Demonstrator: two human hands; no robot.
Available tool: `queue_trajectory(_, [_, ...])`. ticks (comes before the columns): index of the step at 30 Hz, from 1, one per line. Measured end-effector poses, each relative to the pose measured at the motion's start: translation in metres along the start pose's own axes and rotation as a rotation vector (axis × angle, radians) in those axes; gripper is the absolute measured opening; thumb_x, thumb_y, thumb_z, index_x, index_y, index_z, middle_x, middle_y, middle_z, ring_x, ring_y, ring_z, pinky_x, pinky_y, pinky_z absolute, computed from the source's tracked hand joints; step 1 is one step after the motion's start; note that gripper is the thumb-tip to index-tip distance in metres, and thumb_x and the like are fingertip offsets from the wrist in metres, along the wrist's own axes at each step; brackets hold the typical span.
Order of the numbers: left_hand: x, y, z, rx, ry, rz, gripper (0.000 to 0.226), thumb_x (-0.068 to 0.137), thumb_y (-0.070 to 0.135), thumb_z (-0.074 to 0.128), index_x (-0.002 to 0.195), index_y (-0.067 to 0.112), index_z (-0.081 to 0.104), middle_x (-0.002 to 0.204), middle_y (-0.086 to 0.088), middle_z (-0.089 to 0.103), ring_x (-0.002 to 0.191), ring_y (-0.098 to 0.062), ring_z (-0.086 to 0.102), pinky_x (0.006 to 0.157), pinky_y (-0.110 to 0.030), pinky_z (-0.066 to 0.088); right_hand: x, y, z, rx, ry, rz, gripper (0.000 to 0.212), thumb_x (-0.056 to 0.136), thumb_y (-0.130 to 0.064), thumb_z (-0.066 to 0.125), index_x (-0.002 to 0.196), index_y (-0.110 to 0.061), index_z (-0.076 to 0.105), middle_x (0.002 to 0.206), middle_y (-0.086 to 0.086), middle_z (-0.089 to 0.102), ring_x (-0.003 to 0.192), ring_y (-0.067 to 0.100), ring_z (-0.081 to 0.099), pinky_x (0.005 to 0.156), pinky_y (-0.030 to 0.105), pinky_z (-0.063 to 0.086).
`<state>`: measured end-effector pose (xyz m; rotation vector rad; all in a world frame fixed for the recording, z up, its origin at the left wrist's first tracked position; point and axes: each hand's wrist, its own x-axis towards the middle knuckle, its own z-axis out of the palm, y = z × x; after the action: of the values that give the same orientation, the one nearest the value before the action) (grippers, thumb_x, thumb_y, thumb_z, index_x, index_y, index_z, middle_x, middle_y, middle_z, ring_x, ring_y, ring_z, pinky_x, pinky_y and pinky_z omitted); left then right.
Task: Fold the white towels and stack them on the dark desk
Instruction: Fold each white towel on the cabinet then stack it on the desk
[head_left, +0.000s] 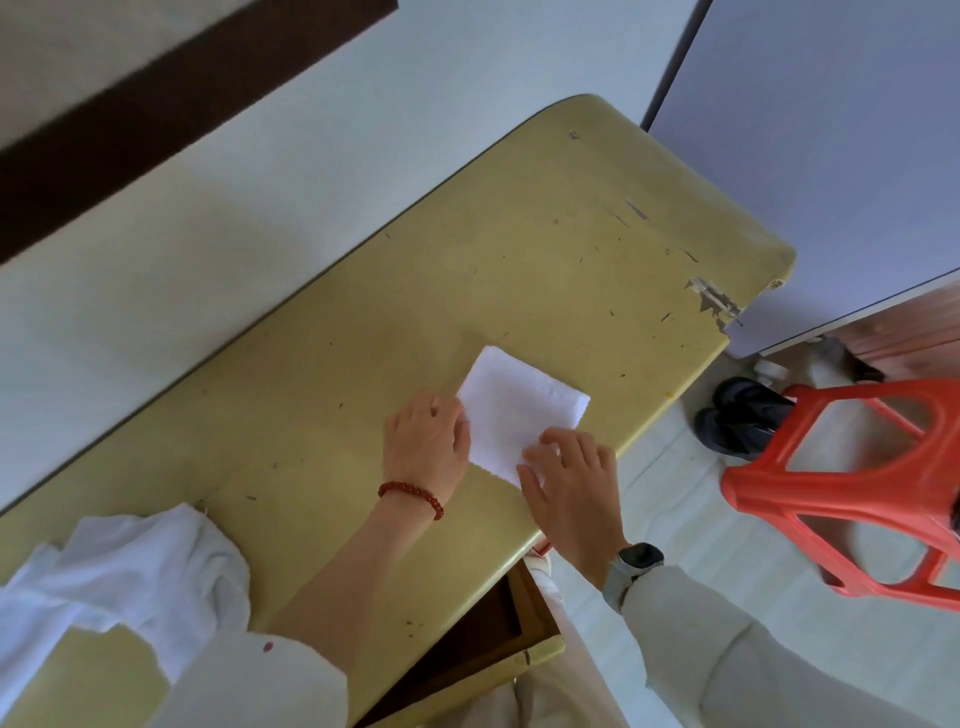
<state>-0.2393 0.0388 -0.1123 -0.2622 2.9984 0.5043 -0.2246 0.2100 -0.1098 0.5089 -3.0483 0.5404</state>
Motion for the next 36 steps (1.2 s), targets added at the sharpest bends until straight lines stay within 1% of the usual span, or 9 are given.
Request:
queue_trajectory(4, [-0.027,0.010,-0.007,-0.115,-0.010,-0.221,0.014,0.088,0.021,0.054,0.084,0.014,0.065,0.082,0.002,0.044,0.074,-0.022,0.051,0.071,-0.029,0.035,0.010,-0.004,-0.007,0.275,-0.126,0.572,0.023,0.087,-0.031,0.057,0.088,-0.009,0.059,0.096,0.008,0.054,0.095,0.028,0.046,0.082,0.036,0.037])
queue_trajectory(9, [-0.038,0.023,-0.005,-0.233,-0.041,-0.458,0.016,0.088,0.028,0.053,0.086,0.017,0.064,0.094,0.002,0.047,0.085,-0.020,0.053,0.072,-0.032,0.045,0.040,-0.011,-0.010,0.232,-0.274,0.694,0.030,0.087,-0.023,0.051,0.111,-0.004,0.050,0.111,0.012,0.056,0.109,0.031,0.047,0.091,0.039,0.035])
queue_trajectory(14, [-0.039,0.030,-0.004,-0.373,-0.039,-0.615,0.014,0.087,0.028,0.054,0.086,0.015,0.060,0.098,0.003,0.051,0.077,-0.016,0.052,0.065,-0.027,0.041,0.058,-0.015,-0.014,0.494,-0.381,0.804,0.009,0.074,-0.005,0.046,0.065,-0.008,0.048,0.067,0.007,0.049,0.071,0.030,0.045,0.068,0.033,0.035])
queue_trajectory(18, [-0.040,0.022,-0.010,-0.562,-0.085,-0.681,0.008,0.087,0.024,0.053,0.086,0.017,0.056,0.085,0.009,0.053,0.077,-0.012,0.053,0.064,-0.022,0.038,0.061,-0.024,-0.036,0.655,-0.353,0.623,0.022,0.080,-0.006,0.050,0.062,-0.011,0.038,0.059,0.001,0.037,0.061,0.022,0.035,0.056,0.028,0.028])
queue_trajectory(22, [-0.052,0.007,-0.025,-1.257,-0.011,-0.942,0.024,0.090,0.011,0.048,0.067,0.017,0.043,0.068,0.000,0.045,0.062,-0.017,0.043,0.058,-0.025,0.034,0.060,-0.053,-0.072,0.625,-0.414,0.255,0.009,0.085,-0.011,0.051,0.092,-0.015,0.047,0.078,-0.009,0.049,0.073,0.013,0.046,0.061,0.022,0.032])
queue_trajectory(25, [-0.082,-0.008,-0.054,-1.531,0.103,-1.004,0.021,0.095,0.022,0.045,0.074,0.018,0.047,0.074,0.000,0.050,0.063,-0.012,0.046,0.058,-0.023,0.036,0.054,-0.095,-0.099,0.568,-0.531,-0.014,0.003,0.088,-0.013,0.049,0.090,-0.016,0.047,0.065,-0.008,0.046,0.055,0.008,0.039,0.045,0.015,0.027])
queue_trajectory(29, [-0.157,-0.040,-0.090,-1.921,0.120,-0.808,0.042,0.091,0.052,0.039,0.103,0.016,0.056,0.098,-0.006,0.058,0.088,-0.018,0.054,0.076,-0.029,0.041,0.015,-0.170,-0.123,0.637,-0.736,-0.212,0.010,0.092,-0.017,0.048,0.083,-0.022,0.048,0.066,0.001,0.052,0.058,0.014,0.044,0.051,0.022,0.030])
queue_trajectory(33, [-0.287,-0.077,-0.123,-2.201,0.409,-0.680,0.053,0.094,0.053,0.031,0.118,0.016,0.059,0.109,-0.008,0.067,0.100,-0.022,0.062,0.088,-0.036,0.044,-0.068,-0.244,-0.127,0.817,-0.913,-0.231,0.005,0.093,-0.011,0.047,0.094,-0.011,0.052,0.082,0.010,0.059,0.068,0.021,0.054,0.059,0.027,0.040])
queue_trajectory(36, [-0.412,-0.092,-0.142,-1.999,0.732,-0.675,0.039,0.094,0.034,0.044,0.120,0.009,0.056,0.115,-0.011,0.063,0.106,-0.025,0.059,0.088,-0.037,0.047,-0.155,-0.292,-0.113,0.750,-0.948,-0.326,0.006,0.094,-0.012,0.045,0.096,-0.014,0.051,0.081,0.001,0.056,0.071,0.019,0.052,0.063,0.028,0.040])
